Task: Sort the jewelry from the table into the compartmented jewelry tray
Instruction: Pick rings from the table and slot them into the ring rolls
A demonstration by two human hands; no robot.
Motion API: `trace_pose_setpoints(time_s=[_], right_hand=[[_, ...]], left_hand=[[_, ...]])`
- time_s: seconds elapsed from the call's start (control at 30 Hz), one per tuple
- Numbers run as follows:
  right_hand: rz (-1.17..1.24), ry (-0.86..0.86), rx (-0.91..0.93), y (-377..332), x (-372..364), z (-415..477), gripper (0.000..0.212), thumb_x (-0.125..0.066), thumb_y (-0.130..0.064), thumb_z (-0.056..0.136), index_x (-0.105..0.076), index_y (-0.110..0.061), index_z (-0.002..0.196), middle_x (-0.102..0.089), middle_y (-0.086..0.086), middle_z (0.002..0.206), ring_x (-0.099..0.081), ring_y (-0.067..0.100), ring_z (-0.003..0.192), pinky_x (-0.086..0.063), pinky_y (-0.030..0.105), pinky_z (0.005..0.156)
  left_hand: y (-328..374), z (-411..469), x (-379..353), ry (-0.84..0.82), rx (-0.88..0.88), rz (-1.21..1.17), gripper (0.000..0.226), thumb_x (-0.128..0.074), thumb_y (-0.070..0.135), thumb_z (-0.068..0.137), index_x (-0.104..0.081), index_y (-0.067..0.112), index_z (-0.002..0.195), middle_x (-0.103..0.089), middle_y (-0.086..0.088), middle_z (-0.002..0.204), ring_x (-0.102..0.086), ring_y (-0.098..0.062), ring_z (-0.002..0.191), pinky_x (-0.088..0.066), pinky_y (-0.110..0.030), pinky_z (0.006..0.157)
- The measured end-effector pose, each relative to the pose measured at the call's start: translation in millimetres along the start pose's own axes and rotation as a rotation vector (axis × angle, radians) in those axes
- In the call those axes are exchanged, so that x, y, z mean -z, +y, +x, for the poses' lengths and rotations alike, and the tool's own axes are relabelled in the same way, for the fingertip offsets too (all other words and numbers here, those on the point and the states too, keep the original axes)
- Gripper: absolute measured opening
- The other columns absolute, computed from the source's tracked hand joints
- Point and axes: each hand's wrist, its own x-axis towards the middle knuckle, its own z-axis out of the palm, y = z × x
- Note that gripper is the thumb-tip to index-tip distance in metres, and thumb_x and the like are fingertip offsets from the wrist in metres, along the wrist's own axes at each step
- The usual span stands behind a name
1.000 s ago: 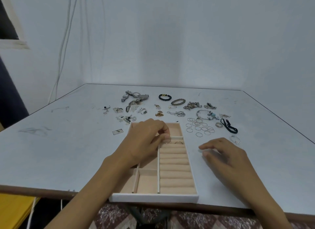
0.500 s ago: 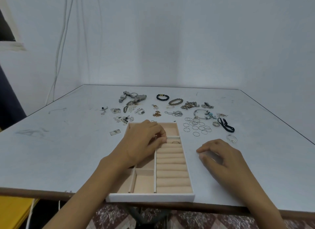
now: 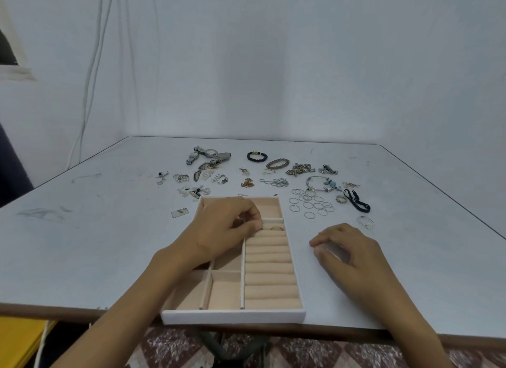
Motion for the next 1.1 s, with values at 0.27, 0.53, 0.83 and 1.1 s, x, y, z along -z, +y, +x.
trace_pose_setpoints(time_s=[0.27, 0.53, 0.83, 1.1], right_hand=[[0.063, 0.091, -0.193, 8.0, 13.9, 40.6, 0.017, -0.061, -0.008, 0.085, -0.071, -0.022, 0.083, -0.068, -0.005, 0.085, -0.058, 0.005, 0.069, -0.042, 0.005, 0.056], [-0.276, 0.036, -0.163, 22.1, 7.2, 72.9, 0.016, -0.059, -0.007, 0.089, -0.074, -0.013, 0.091, -0.062, -0.001, 0.087, -0.051, 0.012, 0.071, -0.03, 0.016, 0.055], [-0.162, 0.046, -0.167, 22.1, 13.8, 67.8, 0.005, -0.069, -0.015, 0.08, -0.068, -0.017, 0.084, -0.067, 0.002, 0.081, -0.052, 0.008, 0.066, -0.039, 0.019, 0.06], [-0.149, 0.002, -0.211, 22.5, 12.5, 70.6, 0.007, -0.07, -0.014, 0.083, -0.07, -0.01, 0.089, -0.065, 0.004, 0.083, -0.053, 0.013, 0.07, -0.041, 0.026, 0.068]], left_hand=[[37.7, 29.5, 11.2, -0.02, -0.034, 0.231, 0.015, -0.054, 0.037, 0.091, -0.063, 0.028, 0.099, -0.063, 0.014, 0.093, -0.057, -0.008, 0.093, -0.047, -0.034, 0.083], [64.4, 78.3, -48.4, -0.094, -0.092, 0.628, 0.032, -0.045, 0.031, 0.096, -0.055, 0.022, 0.124, -0.058, 0.002, 0.122, -0.045, -0.02, 0.121, -0.032, -0.037, 0.095], [47.3, 90.8, -62.2, -0.131, -0.08, 0.661, 0.031, -0.048, 0.043, 0.093, -0.063, 0.023, 0.111, -0.062, 0.001, 0.116, -0.046, -0.02, 0.118, -0.03, -0.037, 0.093], [51.0, 96.3, -63.1, -0.168, -0.036, 0.598, 0.024, -0.052, 0.038, 0.092, -0.062, 0.025, 0.108, -0.061, 0.001, 0.113, -0.046, -0.02, 0.116, -0.03, -0.037, 0.095]])
